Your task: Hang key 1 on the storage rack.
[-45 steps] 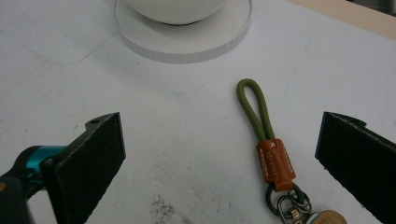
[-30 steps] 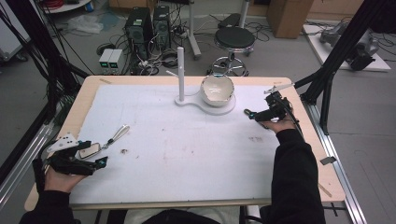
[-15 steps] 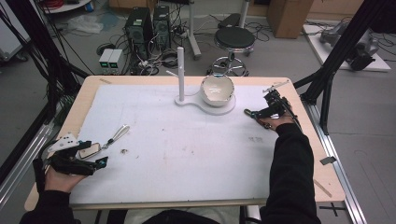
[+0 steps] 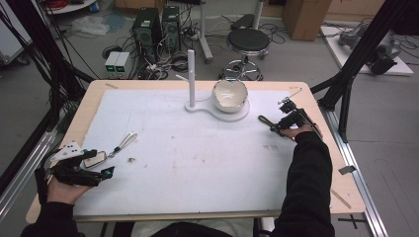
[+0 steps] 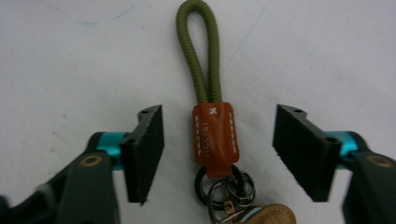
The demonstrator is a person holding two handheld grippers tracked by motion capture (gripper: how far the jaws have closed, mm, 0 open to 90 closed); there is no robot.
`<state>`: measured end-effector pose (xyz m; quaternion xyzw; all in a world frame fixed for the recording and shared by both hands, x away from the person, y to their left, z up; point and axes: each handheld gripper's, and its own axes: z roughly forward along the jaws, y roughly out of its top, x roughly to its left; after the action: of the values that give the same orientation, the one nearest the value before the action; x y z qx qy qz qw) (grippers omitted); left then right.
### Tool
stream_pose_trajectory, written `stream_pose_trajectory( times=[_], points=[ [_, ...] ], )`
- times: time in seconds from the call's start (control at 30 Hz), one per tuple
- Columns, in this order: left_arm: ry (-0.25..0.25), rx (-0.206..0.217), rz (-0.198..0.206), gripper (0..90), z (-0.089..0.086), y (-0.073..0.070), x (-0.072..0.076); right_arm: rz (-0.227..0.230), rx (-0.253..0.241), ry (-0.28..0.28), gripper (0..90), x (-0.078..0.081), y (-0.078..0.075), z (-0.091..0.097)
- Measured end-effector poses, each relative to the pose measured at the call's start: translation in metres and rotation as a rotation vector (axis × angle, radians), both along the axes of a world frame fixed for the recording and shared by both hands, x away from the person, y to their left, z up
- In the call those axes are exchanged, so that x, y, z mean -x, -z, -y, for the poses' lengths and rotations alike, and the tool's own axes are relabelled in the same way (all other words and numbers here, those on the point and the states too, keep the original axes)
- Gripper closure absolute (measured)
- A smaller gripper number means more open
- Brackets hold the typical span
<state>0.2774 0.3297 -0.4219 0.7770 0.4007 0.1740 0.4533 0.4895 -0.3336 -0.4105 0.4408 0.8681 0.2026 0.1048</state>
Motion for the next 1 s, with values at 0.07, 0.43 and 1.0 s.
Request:
stream_pose_trajectory(
  times=[0.07, 0.43, 1.0],
  points=[
    [0.001, -0.003, -0.001, 2.3, 0.000, 0.000, 0.000, 0.008, 0.015, -0.012, 41.4, 0.000, 0.000, -0.001],
    [0.001, -0.011, -0.002, 2.3, 0.001, 0.001, -0.001, -0.025, 0.076, -0.049, 68.5, 0.001, 0.004, -0.006],
    [0.006, -0.004, 0.008, 2.3, 0.000, 0.000, 0.000, 0.005, 0.061, 0.001, 73.3, 0.011, -0.009, -0.006]
  ],
)
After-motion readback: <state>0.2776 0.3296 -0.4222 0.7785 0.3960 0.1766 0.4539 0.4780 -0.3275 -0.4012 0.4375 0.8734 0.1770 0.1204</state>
